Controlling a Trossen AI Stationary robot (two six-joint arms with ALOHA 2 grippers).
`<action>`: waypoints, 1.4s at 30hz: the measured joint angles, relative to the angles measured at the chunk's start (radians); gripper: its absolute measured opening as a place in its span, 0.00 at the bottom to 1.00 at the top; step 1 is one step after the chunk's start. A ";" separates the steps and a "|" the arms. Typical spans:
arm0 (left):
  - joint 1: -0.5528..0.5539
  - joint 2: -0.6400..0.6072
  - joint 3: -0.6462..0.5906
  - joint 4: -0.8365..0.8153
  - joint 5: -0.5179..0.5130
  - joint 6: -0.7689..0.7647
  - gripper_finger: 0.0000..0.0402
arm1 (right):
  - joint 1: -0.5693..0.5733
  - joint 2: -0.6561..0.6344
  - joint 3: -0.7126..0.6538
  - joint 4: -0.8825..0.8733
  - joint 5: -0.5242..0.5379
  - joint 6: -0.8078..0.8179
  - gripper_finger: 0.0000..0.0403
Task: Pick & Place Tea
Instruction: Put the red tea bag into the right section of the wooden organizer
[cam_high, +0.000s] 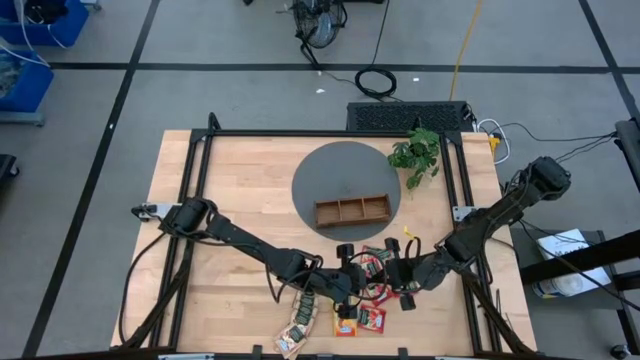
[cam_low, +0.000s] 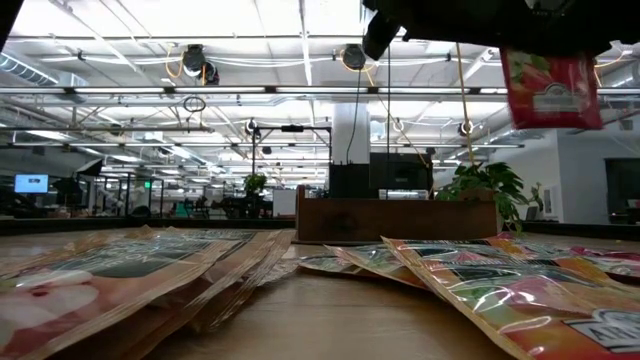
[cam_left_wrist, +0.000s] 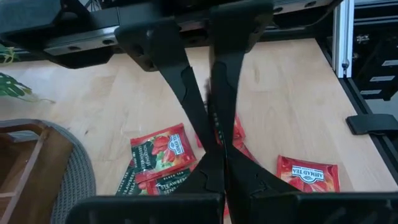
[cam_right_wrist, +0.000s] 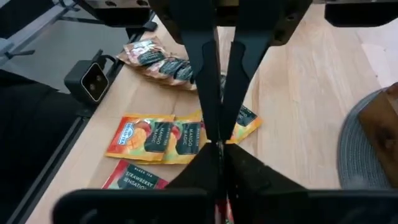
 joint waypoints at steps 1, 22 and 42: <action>0.000 0.000 0.000 -0.001 0.000 0.000 0.00 | 0.000 0.000 0.000 0.001 0.000 0.003 0.02; -0.251 -0.167 -0.081 -0.371 -0.292 -0.177 0.24 | -0.249 -0.215 -0.001 -0.293 -0.063 -0.243 0.00; -0.189 -0.165 -0.478 0.300 -0.096 0.025 0.05 | -0.920 -0.236 -0.096 -0.187 -0.523 -0.540 0.00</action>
